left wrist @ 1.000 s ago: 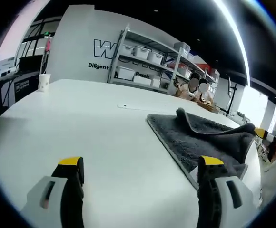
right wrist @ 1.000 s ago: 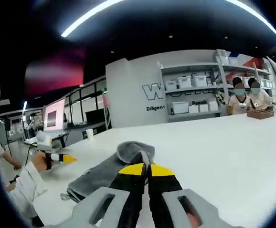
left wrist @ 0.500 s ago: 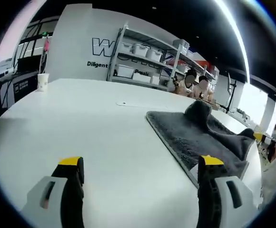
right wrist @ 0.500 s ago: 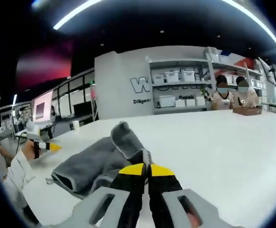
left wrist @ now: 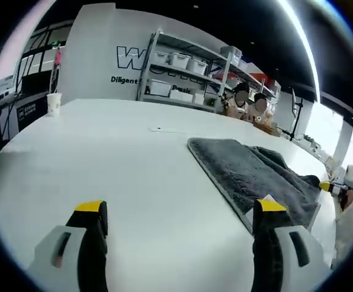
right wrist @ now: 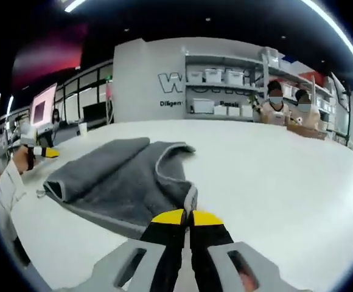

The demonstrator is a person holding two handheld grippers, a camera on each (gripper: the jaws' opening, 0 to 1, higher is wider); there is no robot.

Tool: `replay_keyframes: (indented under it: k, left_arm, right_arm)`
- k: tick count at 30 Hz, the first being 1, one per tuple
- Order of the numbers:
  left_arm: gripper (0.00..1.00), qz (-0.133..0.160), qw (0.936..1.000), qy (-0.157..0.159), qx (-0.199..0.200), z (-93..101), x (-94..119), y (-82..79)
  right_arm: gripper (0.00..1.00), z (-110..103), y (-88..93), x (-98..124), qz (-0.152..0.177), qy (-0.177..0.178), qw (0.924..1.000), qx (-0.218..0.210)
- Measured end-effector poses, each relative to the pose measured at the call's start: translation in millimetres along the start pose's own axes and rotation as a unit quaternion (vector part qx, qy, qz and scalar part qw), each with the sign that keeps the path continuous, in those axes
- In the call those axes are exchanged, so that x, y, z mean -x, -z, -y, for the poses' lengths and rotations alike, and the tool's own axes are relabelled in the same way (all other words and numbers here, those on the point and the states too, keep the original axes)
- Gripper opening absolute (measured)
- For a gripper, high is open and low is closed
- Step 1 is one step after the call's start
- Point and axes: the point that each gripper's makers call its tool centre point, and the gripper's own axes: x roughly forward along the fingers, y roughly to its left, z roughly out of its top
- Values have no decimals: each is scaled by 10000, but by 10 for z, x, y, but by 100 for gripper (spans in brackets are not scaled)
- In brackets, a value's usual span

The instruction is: Open the folded towel by lifting each exposed corner and separating the folded layers until the towel lies flat within the target outline without major curled edges

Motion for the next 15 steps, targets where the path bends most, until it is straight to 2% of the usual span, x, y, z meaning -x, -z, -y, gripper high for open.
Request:
replay_keyframes:
  k: [7,13,15]
  left_arm:
    - [98,-18,10000,5,-6,2,-12,1]
    - [98,-51,10000,-1,-14,4,-17,12]
    - [98,-58,10000,-4,-22,5,-17,14]
  right_arm:
    - [0,66,172,-16,-267,116,9994,206]
    - [0,109,194,-11,-309,142,9991,267]
    - [0,104,188,-15,-394,133,9980,479]
